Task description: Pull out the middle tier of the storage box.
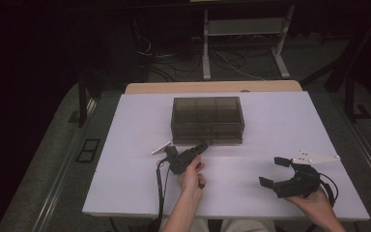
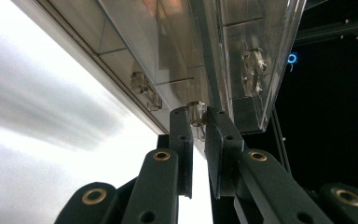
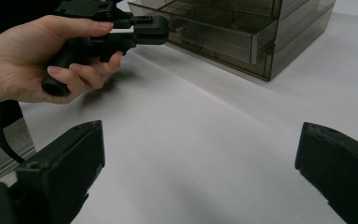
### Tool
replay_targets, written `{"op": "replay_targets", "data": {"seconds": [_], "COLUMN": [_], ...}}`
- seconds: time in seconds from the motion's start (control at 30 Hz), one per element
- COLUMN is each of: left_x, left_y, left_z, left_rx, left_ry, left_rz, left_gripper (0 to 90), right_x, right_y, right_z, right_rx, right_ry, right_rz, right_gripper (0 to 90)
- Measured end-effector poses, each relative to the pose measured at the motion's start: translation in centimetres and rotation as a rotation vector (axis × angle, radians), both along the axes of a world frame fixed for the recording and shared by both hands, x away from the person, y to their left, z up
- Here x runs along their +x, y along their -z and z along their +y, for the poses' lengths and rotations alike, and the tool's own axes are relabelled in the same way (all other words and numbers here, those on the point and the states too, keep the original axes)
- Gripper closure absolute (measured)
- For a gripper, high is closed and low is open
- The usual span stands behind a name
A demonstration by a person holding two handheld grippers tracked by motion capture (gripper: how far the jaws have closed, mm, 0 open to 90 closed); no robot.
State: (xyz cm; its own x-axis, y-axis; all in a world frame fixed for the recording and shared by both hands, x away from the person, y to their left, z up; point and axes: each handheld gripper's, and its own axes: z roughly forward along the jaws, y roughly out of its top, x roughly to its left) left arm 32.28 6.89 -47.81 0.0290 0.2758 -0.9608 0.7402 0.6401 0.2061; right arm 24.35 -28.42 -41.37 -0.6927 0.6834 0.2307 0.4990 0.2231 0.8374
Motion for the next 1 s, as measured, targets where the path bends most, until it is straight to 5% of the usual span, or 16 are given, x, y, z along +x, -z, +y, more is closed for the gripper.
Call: {"op": "replay_targets", "data": {"seconds": [0.47,1.0], "left_x": [-0.6,-1.2], "left_y": [-0.9,-3.2], "left_z": [-0.2,0.5], "left_rx": [0.136,0.517], "left_ry": [0.027,0.161], "left_rz": [-0.068,-0.25], "left_gripper": [71.4,65.4], "right_x": [0.1,0.1], "right_y": [0.0,0.1], "right_z": [0.2,0.1], "right_rx": [-0.004,-0.004], "right_ry": [-0.005,0.001], "right_rz": [0.006,0.001], "right_gripper": [0.9,0.9]}}
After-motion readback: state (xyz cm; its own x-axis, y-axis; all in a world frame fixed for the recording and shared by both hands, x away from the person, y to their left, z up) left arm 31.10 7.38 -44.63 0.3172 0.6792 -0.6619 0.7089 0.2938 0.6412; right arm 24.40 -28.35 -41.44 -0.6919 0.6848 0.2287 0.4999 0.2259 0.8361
